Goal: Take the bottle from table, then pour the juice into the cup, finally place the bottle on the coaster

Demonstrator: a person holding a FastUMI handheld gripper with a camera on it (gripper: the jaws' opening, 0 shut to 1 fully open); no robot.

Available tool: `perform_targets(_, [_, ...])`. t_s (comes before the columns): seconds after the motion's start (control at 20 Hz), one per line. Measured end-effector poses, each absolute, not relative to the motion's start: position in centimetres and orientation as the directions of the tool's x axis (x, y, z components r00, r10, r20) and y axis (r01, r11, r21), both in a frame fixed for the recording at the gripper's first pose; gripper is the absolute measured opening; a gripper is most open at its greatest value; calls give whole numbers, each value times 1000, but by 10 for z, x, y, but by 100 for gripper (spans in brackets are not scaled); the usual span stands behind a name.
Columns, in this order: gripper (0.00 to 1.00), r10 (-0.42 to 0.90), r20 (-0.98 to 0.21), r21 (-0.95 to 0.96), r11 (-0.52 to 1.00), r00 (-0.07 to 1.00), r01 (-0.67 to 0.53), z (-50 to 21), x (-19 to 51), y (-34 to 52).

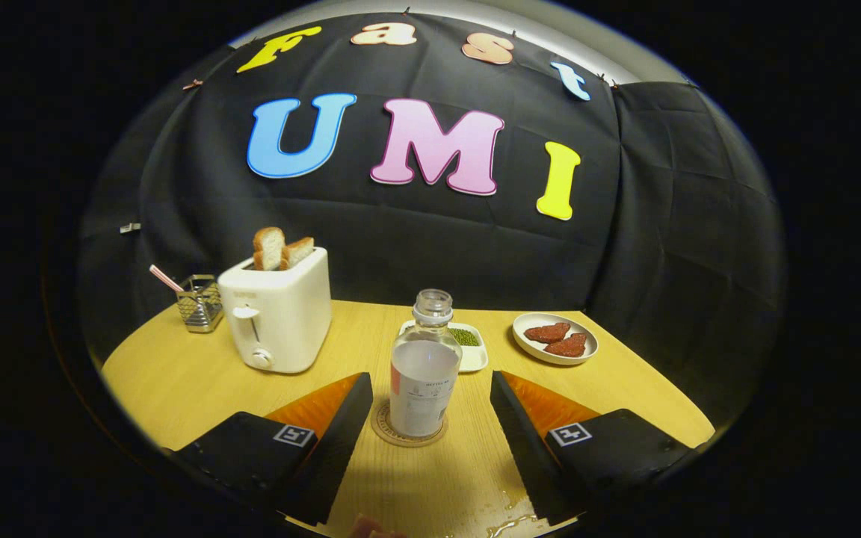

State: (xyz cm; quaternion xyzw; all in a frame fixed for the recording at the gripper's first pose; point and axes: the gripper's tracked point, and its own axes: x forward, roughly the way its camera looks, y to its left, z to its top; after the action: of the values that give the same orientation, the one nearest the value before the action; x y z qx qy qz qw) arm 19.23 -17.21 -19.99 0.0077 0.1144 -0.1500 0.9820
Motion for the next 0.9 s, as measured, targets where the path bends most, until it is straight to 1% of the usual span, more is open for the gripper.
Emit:
perform_targets(0.2, [97, -248, -161, 16, 967, 955, 254, -137, 151, -151])
perform_targets(0.4, [97, -255, -81, -55, 966, 964, 251, -77, 117, -147])
perform_targets(0.55, [98, -239, -50, -12, 971, 970, 238, -48, 97, -134])
perform_targets(0.7, [97, -256, -20, -24, 966, 966, 256, -19, 79, -125])
perform_targets(0.9, [97, -243, -45, 14, 970, 969, 244, -15, 54, -104])
